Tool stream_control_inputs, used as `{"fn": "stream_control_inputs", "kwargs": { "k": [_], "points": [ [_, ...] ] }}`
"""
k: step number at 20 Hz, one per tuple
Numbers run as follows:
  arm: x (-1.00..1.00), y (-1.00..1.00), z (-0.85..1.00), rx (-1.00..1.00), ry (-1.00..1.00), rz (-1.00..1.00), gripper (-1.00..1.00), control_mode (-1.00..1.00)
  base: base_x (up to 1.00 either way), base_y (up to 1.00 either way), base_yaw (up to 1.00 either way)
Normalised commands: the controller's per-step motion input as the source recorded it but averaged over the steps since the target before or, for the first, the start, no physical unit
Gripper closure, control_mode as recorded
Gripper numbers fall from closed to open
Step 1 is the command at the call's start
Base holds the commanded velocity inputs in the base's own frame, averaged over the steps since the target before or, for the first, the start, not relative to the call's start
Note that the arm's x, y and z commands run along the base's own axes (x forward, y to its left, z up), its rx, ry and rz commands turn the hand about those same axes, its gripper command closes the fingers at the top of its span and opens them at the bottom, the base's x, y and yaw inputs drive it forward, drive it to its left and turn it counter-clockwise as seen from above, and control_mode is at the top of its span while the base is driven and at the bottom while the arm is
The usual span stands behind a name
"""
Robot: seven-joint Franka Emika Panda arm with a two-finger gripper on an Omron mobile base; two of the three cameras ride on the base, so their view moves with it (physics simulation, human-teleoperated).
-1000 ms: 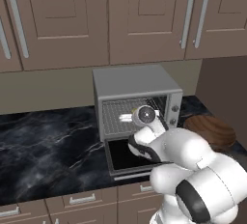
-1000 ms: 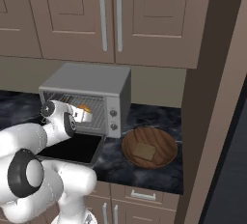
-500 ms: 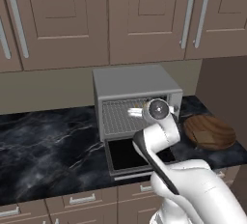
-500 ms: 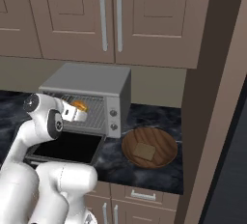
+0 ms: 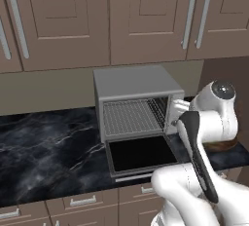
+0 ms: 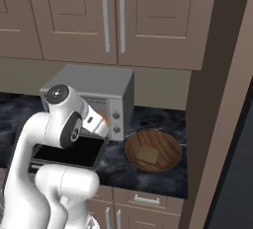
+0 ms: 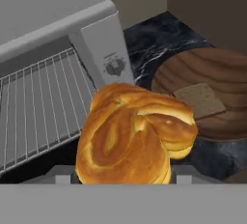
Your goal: Pick up the heated bread from the toaster oven and place it in the bowl. Then move the bread bowl to the dining counter.
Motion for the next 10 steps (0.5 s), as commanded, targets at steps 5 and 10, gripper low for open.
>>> {"fn": "stream_control_inputs", "kwargs": {
  "k": [5, 10],
  "points": [
    [-0.61, -1.0, 0.16, 0.28, 0.2, -0.06, 1.0, -1.0, 0.0, 0.0, 0.0],
    [-0.07, -0.33, -0.07, 0.02, 0.12, -0.09, 1.0, -1.0, 0.0, 0.0, 0.0]
  ]
}}
